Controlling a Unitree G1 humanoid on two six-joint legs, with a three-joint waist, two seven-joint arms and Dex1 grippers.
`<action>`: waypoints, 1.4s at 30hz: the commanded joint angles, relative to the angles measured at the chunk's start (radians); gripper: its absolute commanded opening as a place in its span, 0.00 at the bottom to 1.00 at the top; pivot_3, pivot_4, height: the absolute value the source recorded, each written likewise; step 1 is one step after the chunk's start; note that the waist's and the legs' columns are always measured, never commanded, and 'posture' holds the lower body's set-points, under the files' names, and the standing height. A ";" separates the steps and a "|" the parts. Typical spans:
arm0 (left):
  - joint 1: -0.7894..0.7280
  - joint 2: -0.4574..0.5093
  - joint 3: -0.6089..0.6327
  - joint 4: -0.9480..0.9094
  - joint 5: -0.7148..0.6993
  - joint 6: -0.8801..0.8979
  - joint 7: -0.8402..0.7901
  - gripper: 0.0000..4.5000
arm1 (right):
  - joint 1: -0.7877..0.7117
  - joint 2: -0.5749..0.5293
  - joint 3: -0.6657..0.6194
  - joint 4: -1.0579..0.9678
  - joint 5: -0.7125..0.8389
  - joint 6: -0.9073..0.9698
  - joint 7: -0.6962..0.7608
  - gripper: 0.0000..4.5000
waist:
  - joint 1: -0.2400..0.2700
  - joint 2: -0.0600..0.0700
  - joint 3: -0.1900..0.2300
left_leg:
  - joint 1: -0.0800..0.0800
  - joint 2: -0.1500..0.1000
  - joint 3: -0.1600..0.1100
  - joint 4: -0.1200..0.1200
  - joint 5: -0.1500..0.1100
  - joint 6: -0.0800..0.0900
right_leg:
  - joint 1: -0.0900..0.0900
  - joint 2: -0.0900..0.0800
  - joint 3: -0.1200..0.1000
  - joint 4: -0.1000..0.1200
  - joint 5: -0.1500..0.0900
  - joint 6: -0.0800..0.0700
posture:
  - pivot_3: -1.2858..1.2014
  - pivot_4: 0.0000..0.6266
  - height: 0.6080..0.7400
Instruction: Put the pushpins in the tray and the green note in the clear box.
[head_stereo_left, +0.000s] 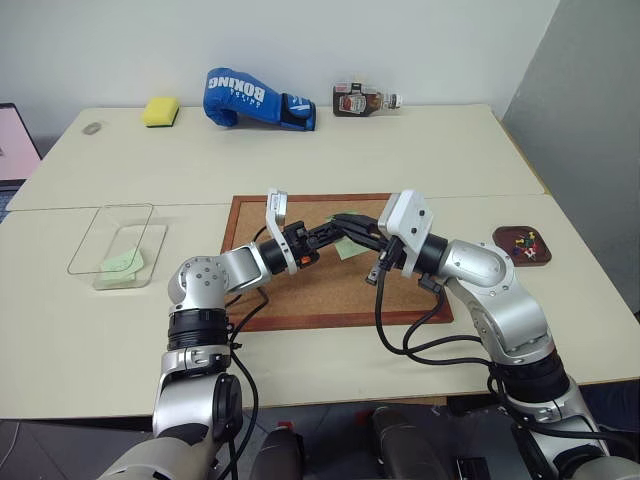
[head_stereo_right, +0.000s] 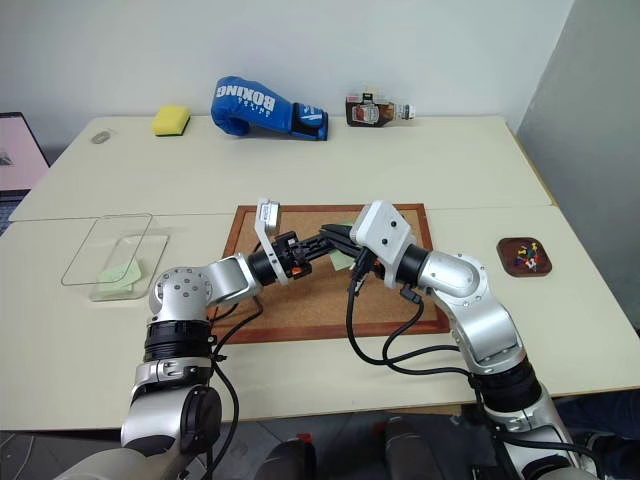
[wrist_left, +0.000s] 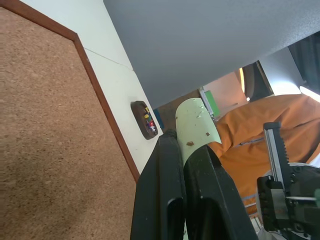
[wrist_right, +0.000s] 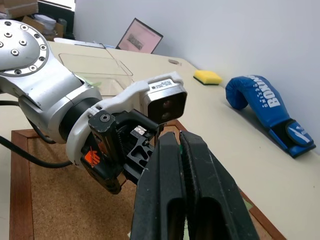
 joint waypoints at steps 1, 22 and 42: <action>-0.020 0.019 -0.058 -0.047 0.033 -0.034 -0.058 0.01 | 0.010 -0.004 -0.093 -0.051 0.043 0.070 -0.058 0.00 | 0.000 0.000 0.000 | 0.000 0.000 0.000 0.000 0.000 0.000 | 0.000 0.000 0.000 0.000 0.000 0.000 | 0.52 0.24 1.00; -0.048 -0.006 -0.704 -0.313 0.693 -0.743 -0.213 0.01 | 0.051 -0.193 -0.736 0.344 0.140 0.360 -0.372 0.00 | 0.005 0.001 -0.001 | 0.005 -0.001 0.008 0.000 0.000 0.001 | 0.002 0.000 0.008 0.000 0.001 0.001 | 0.52 0.24 1.00; 0.044 -0.022 -0.702 -0.426 0.726 -0.664 -0.181 0.01 | -0.132 -0.240 -0.641 0.864 0.138 0.101 -0.321 0.00 | -0.002 0.001 -0.001 | 0.007 -0.002 0.008 0.000 0.000 0.002 | 0.005 0.000 0.008 0.000 0.001 0.002 | 0.52 0.24 1.00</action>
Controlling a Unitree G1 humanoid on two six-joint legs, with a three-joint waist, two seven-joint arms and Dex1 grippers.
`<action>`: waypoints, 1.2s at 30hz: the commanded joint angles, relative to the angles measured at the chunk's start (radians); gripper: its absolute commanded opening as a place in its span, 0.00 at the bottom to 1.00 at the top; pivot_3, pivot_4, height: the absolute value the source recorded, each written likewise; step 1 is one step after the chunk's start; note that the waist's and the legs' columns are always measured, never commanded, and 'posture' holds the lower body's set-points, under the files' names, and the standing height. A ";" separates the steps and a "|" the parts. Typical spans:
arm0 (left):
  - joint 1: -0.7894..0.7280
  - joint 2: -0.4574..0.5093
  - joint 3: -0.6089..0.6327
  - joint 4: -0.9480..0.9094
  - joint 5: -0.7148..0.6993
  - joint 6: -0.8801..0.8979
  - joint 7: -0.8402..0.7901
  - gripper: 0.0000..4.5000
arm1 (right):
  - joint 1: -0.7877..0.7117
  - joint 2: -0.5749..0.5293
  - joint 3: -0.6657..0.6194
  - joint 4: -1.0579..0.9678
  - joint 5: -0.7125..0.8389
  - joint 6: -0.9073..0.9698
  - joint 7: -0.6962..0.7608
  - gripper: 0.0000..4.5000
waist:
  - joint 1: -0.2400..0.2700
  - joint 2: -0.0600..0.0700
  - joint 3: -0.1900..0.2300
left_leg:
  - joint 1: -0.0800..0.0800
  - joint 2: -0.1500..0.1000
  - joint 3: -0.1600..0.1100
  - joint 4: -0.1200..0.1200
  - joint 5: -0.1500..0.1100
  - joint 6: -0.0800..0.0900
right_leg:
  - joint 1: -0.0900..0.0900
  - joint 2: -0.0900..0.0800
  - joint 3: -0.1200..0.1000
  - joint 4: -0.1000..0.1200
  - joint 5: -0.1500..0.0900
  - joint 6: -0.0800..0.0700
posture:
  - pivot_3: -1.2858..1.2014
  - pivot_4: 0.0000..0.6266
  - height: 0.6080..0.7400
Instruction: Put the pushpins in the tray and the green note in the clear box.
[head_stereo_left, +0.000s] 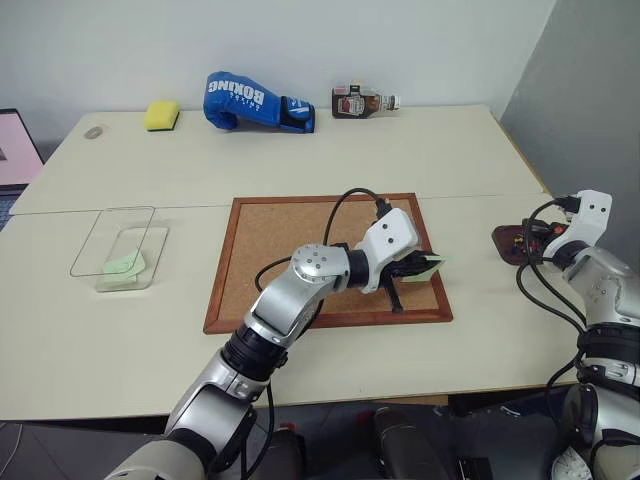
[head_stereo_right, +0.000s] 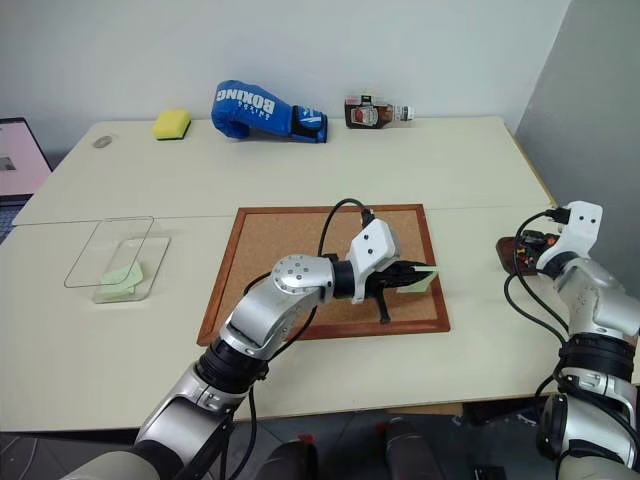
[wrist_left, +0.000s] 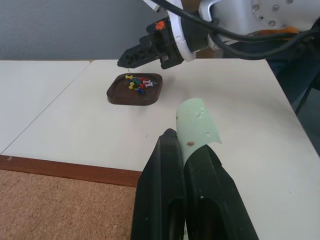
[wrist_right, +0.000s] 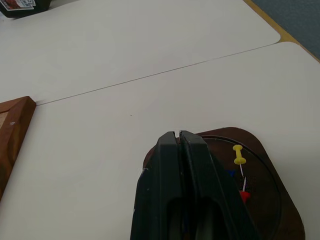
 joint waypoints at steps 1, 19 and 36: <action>0.000 -0.002 0.005 -0.060 0.002 0.008 -0.003 0.01 | -0.037 -0.030 0.004 0.067 -0.019 -0.092 -0.005 0.00 | 0.000 0.000 0.000 | 0.000 0.000 0.000 0.000 0.000 0.000 | 0.000 0.000 0.000 0.000 0.000 0.000 | 0.52 0.24 1.00; 0.021 0.011 -0.015 -0.090 0.020 0.019 -0.021 0.00 | -0.063 -0.055 0.027 0.219 -0.045 -0.232 -0.035 0.76 | -0.003 0.000 0.000 | 0.001 0.000 0.000 0.000 0.000 0.000 | 0.001 0.000 0.000 0.000 0.000 0.000 | 0.52 0.24 1.00; 0.010 0.082 0.162 -0.045 -0.026 0.061 0.010 0.00 | 0.153 -0.032 0.129 -0.409 0.067 -0.063 0.120 0.99 | -0.002 0.001 -0.001 | 0.002 0.000 -0.001 0.000 0.000 0.000 | 0.001 0.000 0.000 0.001 0.000 0.000 | 0.52 0.24 1.00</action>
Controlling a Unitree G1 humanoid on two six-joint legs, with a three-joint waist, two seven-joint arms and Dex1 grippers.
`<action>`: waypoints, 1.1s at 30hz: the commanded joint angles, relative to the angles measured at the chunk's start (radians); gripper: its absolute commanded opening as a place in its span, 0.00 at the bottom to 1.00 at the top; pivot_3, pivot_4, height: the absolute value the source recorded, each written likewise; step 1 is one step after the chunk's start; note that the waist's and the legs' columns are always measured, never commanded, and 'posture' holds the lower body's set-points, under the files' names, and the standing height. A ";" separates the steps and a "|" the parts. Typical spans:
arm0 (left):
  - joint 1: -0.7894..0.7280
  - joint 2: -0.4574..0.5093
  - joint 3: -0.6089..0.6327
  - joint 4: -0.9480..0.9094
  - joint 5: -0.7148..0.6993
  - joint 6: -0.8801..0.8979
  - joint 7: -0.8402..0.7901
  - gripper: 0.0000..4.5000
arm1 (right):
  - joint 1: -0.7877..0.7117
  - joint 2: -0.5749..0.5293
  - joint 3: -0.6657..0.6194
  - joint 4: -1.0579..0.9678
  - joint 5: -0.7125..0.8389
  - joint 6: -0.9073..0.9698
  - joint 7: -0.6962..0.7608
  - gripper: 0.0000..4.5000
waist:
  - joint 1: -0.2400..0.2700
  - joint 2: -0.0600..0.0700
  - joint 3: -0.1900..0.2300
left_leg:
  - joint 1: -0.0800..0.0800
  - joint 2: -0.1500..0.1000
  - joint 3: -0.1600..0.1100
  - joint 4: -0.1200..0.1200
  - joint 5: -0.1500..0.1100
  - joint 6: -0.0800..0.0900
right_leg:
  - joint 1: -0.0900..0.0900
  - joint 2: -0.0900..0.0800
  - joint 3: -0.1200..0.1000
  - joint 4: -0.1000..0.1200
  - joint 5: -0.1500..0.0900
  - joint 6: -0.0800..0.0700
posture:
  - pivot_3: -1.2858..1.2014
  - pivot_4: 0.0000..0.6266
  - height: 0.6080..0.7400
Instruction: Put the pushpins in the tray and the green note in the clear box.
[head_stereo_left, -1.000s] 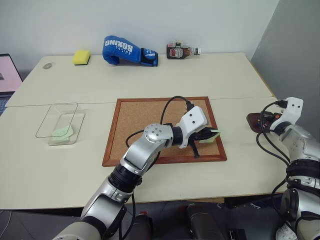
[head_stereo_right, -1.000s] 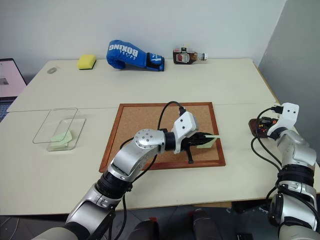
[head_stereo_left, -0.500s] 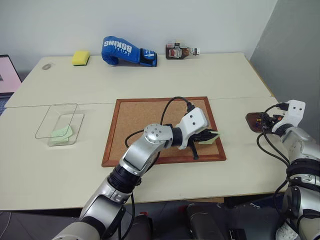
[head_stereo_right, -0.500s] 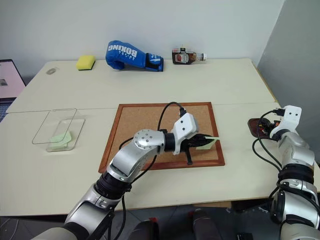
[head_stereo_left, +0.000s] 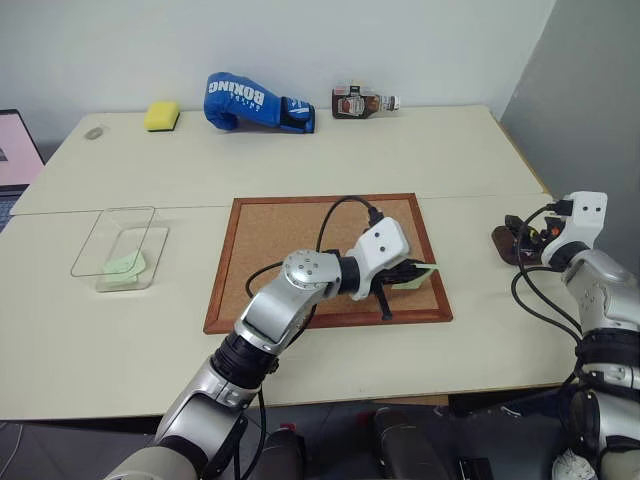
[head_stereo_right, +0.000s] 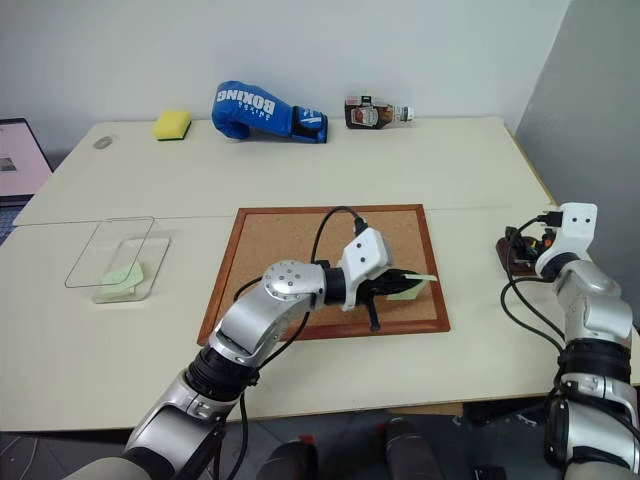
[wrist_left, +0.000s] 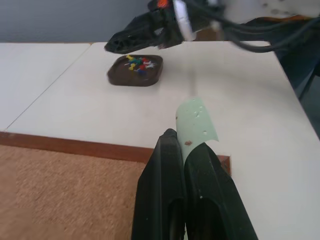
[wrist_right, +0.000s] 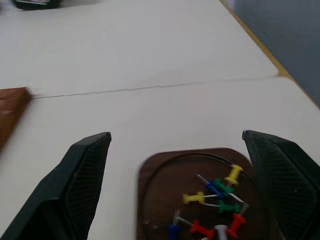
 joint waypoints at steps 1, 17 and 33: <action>-0.020 0.030 0.136 -0.006 -0.044 0.030 0.031 0.00 | 0.068 -0.011 0.037 -0.293 0.084 0.078 0.080 0.99 | -0.001 0.000 0.000 | 0.000 0.000 0.000 0.000 0.000 0.000 | 0.000 0.000 0.000 0.000 0.000 0.000 | 0.52 0.24 1.00; -0.048 0.159 0.570 0.121 -0.011 0.015 0.402 0.00 | 0.083 -0.034 0.390 -0.766 0.074 0.011 0.303 0.99 | 0.005 0.000 0.000 | -0.001 0.001 -0.002 0.000 0.000 0.000 | 0.000 0.001 -0.002 -0.001 0.000 0.000 | 0.52 0.24 1.00; -0.063 0.335 0.815 0.430 0.082 -0.133 0.773 0.00 | -0.099 0.125 0.502 -0.776 0.164 0.017 0.376 0.99 | 0.025 -0.002 0.000 | -0.003 0.002 -0.005 0.001 0.000 0.000 | 0.000 -0.001 -0.007 -0.001 0.000 0.000 | 0.52 0.24 1.00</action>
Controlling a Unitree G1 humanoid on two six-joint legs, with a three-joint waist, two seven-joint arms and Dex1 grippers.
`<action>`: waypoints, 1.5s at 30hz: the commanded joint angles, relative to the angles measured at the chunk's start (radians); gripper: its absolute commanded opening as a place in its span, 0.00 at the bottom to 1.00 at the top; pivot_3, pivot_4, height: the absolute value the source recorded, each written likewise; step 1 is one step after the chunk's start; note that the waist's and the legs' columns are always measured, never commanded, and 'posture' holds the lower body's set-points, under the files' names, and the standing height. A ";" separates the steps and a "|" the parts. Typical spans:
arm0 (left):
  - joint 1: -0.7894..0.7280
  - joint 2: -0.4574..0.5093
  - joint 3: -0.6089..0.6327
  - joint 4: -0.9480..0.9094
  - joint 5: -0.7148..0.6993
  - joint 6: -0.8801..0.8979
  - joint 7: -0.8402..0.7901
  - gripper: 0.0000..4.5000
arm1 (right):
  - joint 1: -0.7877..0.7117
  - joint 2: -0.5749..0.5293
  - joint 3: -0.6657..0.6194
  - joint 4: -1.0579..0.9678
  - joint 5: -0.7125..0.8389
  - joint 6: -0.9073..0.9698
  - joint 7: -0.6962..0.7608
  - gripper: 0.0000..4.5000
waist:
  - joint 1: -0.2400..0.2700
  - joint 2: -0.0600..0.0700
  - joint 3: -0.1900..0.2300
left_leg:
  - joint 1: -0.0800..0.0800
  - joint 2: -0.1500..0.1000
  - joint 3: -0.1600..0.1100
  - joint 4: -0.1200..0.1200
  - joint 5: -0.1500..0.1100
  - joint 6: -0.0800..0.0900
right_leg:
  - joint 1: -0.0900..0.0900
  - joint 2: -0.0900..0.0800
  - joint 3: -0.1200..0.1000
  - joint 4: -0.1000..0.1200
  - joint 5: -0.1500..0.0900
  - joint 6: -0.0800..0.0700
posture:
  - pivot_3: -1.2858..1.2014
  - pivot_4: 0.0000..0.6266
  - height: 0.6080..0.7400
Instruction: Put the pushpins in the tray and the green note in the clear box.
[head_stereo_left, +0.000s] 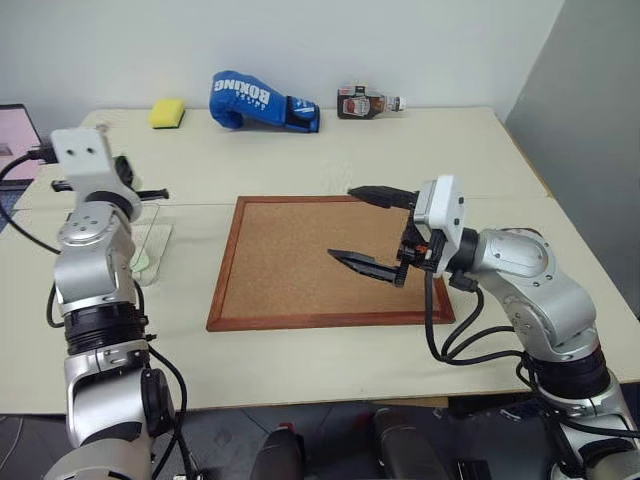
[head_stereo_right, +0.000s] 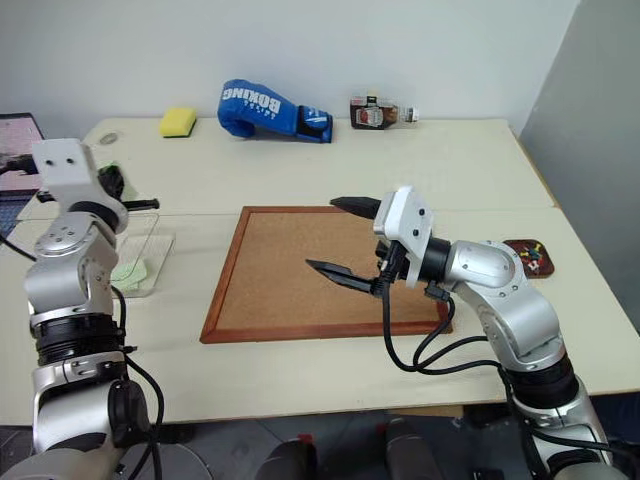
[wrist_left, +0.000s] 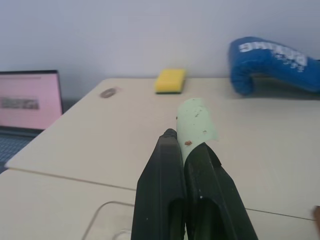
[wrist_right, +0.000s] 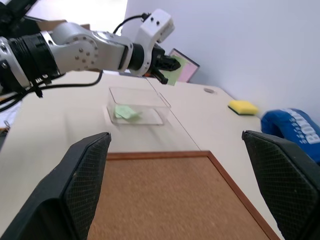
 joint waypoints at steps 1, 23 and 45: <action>0.002 0.010 0.032 0.012 0.000 -0.028 0.046 0.00 | -0.030 0.009 -0.008 -0.031 0.028 0.014 0.007 0.99 | 0.007 0.000 0.000 | 0.000 0.000 0.000 0.000 0.000 0.000 | 0.000 0.000 0.000 0.000 0.000 0.000 | 0.52 0.24 1.00; 0.054 -0.055 0.060 0.021 -0.039 0.035 0.189 0.42 | -0.009 -0.013 -0.016 -0.032 0.007 0.031 -0.007 1.00 | 0.011 -0.001 0.000 | 0.001 0.000 -0.001 0.000 0.000 0.000 | 0.000 0.000 -0.001 0.001 0.000 0.000 | 0.52 0.24 1.00; 0.255 -0.201 -0.384 -0.513 -0.092 0.064 -0.202 0.99 | 0.231 0.042 -0.113 -0.066 -0.113 0.114 -0.350 1.00 | 0.011 -0.002 -0.001 | -0.001 0.000 0.002 0.000 0.000 0.000 | -0.001 -0.001 0.001 0.000 0.000 -0.001 | 0.52 0.24 1.00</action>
